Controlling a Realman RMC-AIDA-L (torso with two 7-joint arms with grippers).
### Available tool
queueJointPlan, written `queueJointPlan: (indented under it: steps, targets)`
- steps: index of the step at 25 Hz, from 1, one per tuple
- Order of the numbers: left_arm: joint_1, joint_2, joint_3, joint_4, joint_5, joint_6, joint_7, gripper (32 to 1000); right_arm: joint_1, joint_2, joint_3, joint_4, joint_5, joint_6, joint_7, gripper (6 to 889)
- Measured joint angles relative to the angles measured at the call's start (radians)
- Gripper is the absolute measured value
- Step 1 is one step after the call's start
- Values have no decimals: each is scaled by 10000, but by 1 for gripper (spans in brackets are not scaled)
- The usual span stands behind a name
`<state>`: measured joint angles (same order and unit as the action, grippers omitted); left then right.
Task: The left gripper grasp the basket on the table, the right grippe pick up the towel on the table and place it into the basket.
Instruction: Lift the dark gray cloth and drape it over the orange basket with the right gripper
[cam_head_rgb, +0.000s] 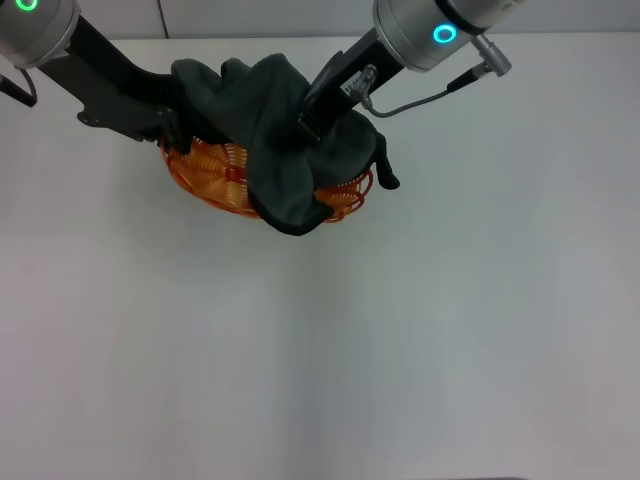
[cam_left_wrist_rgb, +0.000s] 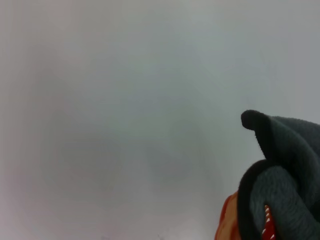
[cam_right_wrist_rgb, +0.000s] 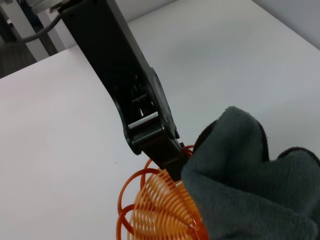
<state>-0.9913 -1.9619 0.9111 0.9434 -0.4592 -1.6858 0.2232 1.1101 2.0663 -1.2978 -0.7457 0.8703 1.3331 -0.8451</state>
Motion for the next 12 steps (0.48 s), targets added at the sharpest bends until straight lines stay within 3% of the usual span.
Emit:
queueJointPlan:
  steps: [5, 12]
  targets:
    - [0, 0, 0, 0, -10, 1, 4, 74, 5, 6, -40, 81, 4, -117, -22, 134]
    - [5, 19, 0, 0, -10, 16, 8, 74, 156, 54, -609, 575, 75, -577, -140, 134]
